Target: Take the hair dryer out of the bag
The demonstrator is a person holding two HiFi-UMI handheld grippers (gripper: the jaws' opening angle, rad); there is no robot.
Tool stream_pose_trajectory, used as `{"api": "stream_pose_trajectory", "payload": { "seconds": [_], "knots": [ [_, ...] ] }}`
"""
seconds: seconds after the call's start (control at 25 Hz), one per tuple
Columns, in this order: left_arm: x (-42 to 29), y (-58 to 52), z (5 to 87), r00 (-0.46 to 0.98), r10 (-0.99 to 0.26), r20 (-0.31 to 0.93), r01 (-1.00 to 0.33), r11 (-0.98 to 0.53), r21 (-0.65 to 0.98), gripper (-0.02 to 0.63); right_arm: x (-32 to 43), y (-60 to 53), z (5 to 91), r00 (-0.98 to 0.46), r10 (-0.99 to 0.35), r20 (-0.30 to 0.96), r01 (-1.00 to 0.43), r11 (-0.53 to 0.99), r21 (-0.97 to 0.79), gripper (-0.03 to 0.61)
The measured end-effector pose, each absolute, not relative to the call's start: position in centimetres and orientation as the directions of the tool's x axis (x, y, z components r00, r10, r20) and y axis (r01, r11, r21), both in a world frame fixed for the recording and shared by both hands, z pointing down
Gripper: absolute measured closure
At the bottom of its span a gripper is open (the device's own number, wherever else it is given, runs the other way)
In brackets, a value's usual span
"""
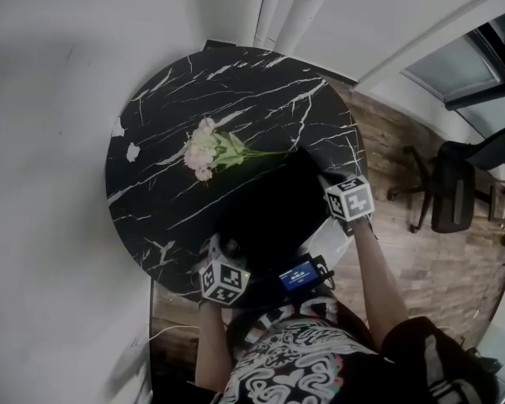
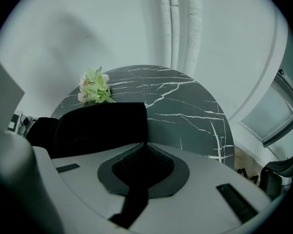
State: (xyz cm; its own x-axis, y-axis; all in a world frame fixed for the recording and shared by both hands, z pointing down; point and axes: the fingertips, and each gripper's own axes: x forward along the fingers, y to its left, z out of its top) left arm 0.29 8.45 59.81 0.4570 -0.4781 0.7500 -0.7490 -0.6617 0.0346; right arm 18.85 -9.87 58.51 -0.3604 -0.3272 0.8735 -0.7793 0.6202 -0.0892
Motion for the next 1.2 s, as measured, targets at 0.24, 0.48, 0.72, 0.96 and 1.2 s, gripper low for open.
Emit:
{"api": "stream_pose_trajectory", "payload": {
  "seconds": [0.24, 0.48, 0.72, 0.96, 1.2],
  "knots": [
    [0.4, 8.4, 59.8, 0.454, -0.477, 0.752, -0.749, -0.662, 0.032, 0.388, 18.8, -10.2, 58.7, -0.358, -0.326, 0.875, -0.782, 0.617, -0.090, 0.552],
    [-0.1, 8.7, 59.8, 0.453, -0.478, 0.753, -0.751, -0.660, 0.033, 0.388, 19.4, -10.3, 59.1, -0.360, -0.331, 0.872, -0.803, 0.587, -0.109, 0.552],
    [-0.3, 8.9, 59.7, 0.453, -0.476, 0.754, -0.751, -0.660, 0.034, 0.388, 19.9, -10.5, 59.3, -0.356, -0.333, 0.873, -0.810, 0.577, -0.110, 0.552],
    [-0.5, 9.1, 59.7, 0.452, -0.475, 0.755, -0.751, -0.660, 0.035, 0.388, 20.5, -11.0, 59.3, -0.347, -0.335, 0.876, -0.812, 0.575, -0.102, 0.552],
    [-0.5, 9.3, 59.7, 0.450, -0.477, 0.755, -0.751, -0.660, 0.031, 0.388, 21.4, -11.3, 59.3, -0.336, -0.344, 0.877, -0.821, 0.563, -0.094, 0.552]
  ]
}}
